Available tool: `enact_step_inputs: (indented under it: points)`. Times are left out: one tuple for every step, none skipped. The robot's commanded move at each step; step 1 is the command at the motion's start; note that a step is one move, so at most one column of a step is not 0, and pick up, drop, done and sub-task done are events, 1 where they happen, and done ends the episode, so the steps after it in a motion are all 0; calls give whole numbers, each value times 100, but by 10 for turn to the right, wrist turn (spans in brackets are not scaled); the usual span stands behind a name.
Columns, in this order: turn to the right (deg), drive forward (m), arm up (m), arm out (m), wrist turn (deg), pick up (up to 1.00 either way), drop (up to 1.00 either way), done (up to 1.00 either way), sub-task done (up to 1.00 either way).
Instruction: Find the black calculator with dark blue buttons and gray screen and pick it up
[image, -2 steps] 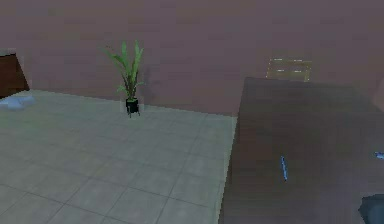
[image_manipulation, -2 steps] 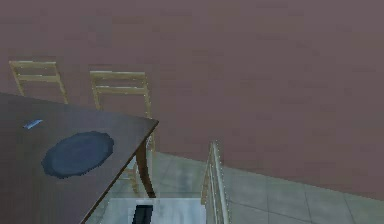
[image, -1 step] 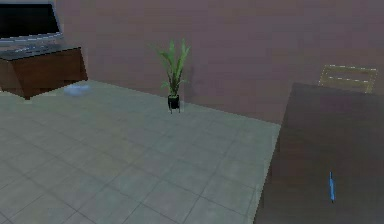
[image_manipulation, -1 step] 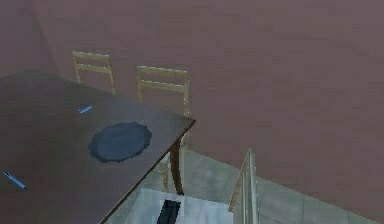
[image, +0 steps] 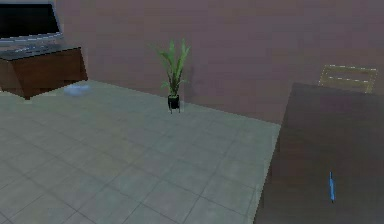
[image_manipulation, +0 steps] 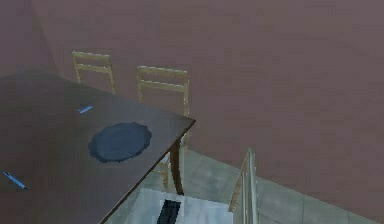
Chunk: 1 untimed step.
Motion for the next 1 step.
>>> enact_step_inputs:
  points:
    - [0,0,2,0,0,0,0,0,0]
